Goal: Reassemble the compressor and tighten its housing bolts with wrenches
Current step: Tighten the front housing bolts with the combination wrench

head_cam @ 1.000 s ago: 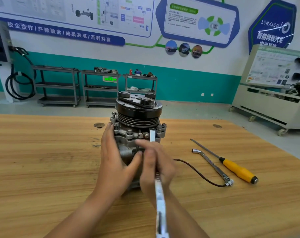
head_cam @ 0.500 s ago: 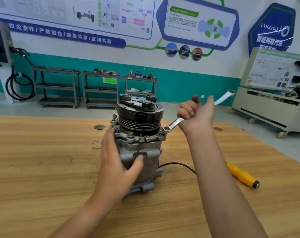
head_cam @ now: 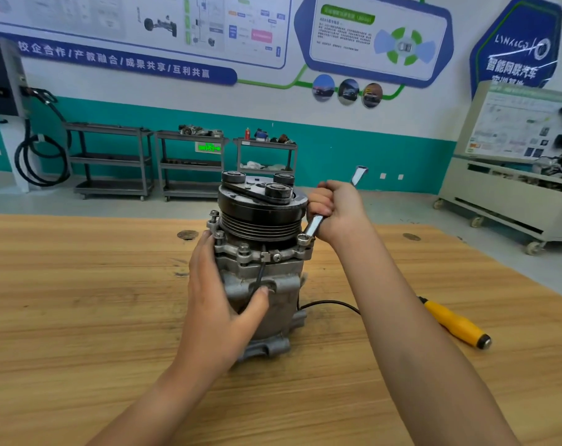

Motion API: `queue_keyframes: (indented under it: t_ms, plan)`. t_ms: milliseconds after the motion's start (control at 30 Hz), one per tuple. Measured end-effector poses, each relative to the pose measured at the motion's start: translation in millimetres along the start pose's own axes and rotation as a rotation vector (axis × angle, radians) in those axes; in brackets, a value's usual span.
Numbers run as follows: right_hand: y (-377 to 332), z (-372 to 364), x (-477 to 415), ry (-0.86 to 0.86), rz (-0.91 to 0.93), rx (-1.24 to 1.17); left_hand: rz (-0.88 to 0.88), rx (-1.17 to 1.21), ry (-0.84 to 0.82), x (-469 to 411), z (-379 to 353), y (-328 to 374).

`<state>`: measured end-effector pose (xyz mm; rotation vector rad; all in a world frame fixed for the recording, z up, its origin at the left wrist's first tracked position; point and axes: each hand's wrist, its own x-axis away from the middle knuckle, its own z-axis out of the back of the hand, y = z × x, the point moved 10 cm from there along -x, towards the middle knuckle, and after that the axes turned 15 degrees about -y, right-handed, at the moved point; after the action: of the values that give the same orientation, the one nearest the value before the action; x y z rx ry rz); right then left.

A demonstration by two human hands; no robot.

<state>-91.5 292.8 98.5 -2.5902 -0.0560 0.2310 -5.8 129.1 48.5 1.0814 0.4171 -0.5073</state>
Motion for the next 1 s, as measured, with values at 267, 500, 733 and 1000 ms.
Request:
queue_keyframes:
  t_ms: [267,500,733,1000]
  plan:
    - [-25,27,30,0.098,0.337,-0.048,-0.023,0.001,0.013,1,1,3]
    - [-35,30,69,0.054,0.614,-0.022,-0.031,-0.003,0.016,0,0,5]
    - [-37,20,90,-0.062,0.720,0.155,-0.027,-0.019,0.014,1,-1,4]
    - [-26,0,103,-0.262,0.671,0.447,-0.035,-0.020,0.027,1,0,4]
